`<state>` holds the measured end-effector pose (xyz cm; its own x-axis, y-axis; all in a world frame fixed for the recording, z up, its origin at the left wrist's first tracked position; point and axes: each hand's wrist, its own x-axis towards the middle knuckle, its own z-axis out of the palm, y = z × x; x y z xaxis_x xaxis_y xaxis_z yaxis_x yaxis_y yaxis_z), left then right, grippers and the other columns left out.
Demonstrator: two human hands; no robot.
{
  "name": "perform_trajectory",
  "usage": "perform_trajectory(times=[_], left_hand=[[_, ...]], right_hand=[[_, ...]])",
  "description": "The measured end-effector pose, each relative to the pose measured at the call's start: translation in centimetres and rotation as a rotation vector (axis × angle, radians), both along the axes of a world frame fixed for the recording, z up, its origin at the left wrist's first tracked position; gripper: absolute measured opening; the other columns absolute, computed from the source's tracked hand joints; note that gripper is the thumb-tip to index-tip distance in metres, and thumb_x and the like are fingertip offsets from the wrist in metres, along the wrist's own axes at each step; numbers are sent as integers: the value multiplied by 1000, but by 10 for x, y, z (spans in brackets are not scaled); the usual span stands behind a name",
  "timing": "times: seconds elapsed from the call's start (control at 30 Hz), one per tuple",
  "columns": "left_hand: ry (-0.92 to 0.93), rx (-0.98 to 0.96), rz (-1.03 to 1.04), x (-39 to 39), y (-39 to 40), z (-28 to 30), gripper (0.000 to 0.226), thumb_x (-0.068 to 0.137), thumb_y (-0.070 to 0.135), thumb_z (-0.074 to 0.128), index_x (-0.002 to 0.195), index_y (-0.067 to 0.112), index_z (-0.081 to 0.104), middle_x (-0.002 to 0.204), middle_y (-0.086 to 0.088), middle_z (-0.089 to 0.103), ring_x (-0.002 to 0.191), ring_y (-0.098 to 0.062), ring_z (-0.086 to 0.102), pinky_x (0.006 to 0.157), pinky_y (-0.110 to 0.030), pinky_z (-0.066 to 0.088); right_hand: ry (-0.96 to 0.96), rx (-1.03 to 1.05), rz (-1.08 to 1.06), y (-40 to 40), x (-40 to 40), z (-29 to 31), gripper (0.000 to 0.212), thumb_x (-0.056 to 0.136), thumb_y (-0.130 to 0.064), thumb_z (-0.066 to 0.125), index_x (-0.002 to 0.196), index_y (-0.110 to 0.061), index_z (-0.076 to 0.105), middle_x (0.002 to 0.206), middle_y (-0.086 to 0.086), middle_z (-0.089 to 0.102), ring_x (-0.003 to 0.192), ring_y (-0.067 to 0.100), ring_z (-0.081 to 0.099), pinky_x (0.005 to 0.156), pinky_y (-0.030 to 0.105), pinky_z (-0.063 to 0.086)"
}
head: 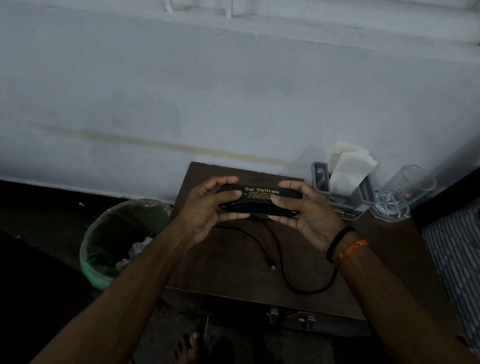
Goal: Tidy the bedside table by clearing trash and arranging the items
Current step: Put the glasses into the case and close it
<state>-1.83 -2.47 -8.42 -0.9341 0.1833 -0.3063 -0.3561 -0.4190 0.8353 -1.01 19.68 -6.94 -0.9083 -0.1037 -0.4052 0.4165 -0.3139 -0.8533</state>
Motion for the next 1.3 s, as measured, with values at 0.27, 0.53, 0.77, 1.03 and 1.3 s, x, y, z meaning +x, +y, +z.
perform_trajectory(times=[0.27, 0.53, 0.77, 1.03, 1.3], left_hand=[[-22, 3, -5, 0, -2, 2, 38, 77, -11, 69, 114, -3, 64, 113, -14, 68, 100, -38, 70, 76, -58, 59], [-108, -11, -52, -3, -8, -1, 38, 81, -12, 64, 119, -5, 60, 124, -19, 60, 106, -42, 66, 78, -58, 58], [-170, -12, -8, -4, -12, -5, 37, 82, -10, 66, 118, -3, 62, 125, -19, 59, 106, -41, 66, 77, -55, 59], [-101, -97, 180, -8, -14, -7, 37, 85, -7, 66, 120, -1, 55, 123, -19, 57, 101, -35, 68, 71, -45, 62], [87, -435, 339, -28, -17, -18, 25, 88, -2, 67, 112, 0, 65, 108, -15, 69, 102, -29, 69, 81, -41, 61]], right_hand=[[13, 29, 10, -1, -1, 3, 54, 69, 7, 79, 119, -1, 61, 125, 14, 61, 106, 32, 68, 79, 43, 60], [96, 157, 127, 2, -2, -5, 57, 68, -2, 81, 121, -6, 60, 128, 12, 57, 111, 26, 65, 85, 38, 59], [134, 241, 178, 4, -7, -13, 57, 71, -4, 81, 124, -7, 60, 131, 15, 57, 113, 26, 65, 85, 36, 59], [337, 667, 293, 2, -18, -16, 62, 71, -20, 86, 127, -16, 61, 130, 3, 62, 119, 17, 60, 95, 34, 54], [543, 1092, 36, -25, -45, -24, 54, 76, -31, 82, 127, -29, 64, 118, 6, 59, 110, 16, 55, 94, 17, 40]])
